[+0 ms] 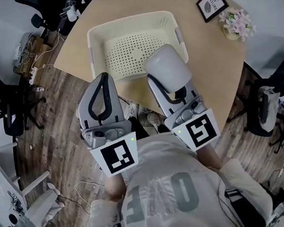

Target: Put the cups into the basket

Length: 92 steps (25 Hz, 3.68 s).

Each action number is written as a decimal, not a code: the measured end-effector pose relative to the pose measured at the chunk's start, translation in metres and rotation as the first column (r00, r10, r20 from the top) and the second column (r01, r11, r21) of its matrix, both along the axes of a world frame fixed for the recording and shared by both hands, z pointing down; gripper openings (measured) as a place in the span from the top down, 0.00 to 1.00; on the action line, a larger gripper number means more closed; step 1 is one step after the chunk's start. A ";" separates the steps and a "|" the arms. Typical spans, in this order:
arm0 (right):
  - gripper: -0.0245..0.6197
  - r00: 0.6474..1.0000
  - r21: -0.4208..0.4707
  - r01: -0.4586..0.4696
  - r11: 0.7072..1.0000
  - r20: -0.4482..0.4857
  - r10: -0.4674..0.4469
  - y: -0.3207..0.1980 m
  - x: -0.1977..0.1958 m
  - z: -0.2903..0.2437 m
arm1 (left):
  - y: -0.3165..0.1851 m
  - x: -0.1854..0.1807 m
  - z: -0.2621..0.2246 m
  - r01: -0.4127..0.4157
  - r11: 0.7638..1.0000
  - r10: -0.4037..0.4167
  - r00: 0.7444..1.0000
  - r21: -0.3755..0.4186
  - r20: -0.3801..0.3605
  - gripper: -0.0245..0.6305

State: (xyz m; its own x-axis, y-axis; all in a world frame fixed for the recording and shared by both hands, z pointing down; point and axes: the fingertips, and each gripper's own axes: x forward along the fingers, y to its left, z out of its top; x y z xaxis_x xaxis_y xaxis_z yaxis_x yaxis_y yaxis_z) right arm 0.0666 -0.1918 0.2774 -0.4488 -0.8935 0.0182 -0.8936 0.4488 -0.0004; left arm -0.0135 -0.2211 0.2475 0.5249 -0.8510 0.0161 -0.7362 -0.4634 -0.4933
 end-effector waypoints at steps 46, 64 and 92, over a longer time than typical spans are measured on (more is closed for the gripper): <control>0.90 0.609 -0.914 -0.085 0.398 -0.364 -0.705 -0.136 0.008 0.265 | -0.125 -0.051 0.070 0.032 0.993 -0.029 0.999 -0.115 0.025 0.95; 0.78 0.519 -0.893 -0.099 0.439 -0.422 -0.743 -0.151 -0.005 0.264 | -0.122 -0.072 0.067 0.035 0.994 -0.034 0.999 -0.101 0.009 0.95; 0.96 0.840 -0.032 -0.202 0.979 -0.520 0.157 -0.112 0.028 0.008 | -0.073 -0.017 -0.011 -0.082 0.993 0.081 0.997 0.084 0.007 0.95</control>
